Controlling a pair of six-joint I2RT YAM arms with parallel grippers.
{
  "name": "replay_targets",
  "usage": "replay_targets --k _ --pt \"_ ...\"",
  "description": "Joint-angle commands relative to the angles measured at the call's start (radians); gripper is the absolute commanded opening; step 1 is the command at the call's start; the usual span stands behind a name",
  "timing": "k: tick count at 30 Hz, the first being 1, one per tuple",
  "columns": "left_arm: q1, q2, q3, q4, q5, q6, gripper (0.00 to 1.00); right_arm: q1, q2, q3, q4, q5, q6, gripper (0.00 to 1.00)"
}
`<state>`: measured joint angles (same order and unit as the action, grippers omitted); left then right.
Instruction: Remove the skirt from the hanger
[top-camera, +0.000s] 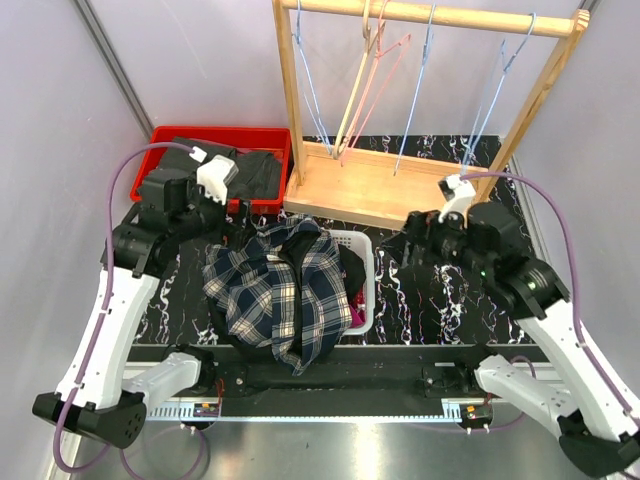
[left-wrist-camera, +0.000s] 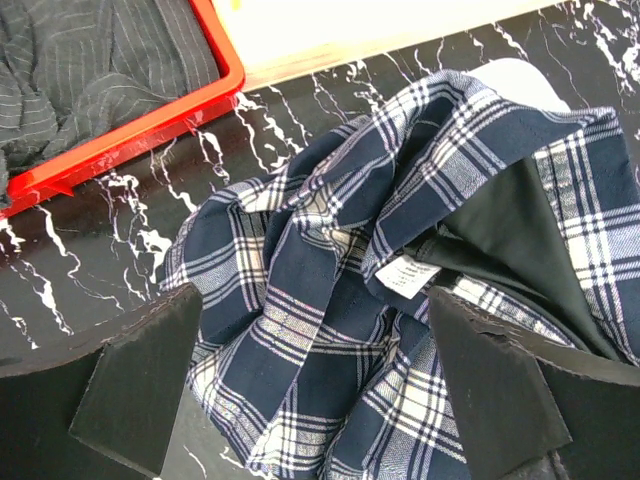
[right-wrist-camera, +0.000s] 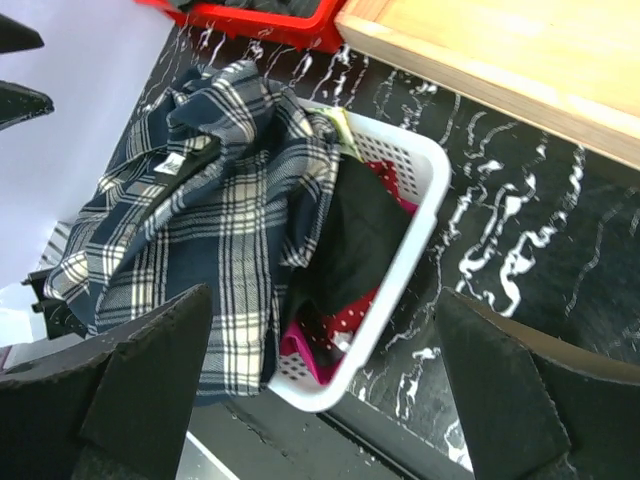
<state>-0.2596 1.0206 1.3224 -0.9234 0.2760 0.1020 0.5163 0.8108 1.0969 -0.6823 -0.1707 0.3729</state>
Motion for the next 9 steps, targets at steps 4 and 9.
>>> replay_targets --k 4,9 --pt "0.005 -0.03 0.028 0.06 -0.047 -0.018 0.99 0.073 0.07 0.054 0.09 0.082 -0.022 1.0" --pt "0.005 -0.036 0.009 0.064 -0.06 -0.013 0.99 0.114 0.064 0.063 0.084 0.141 -0.042 0.99"
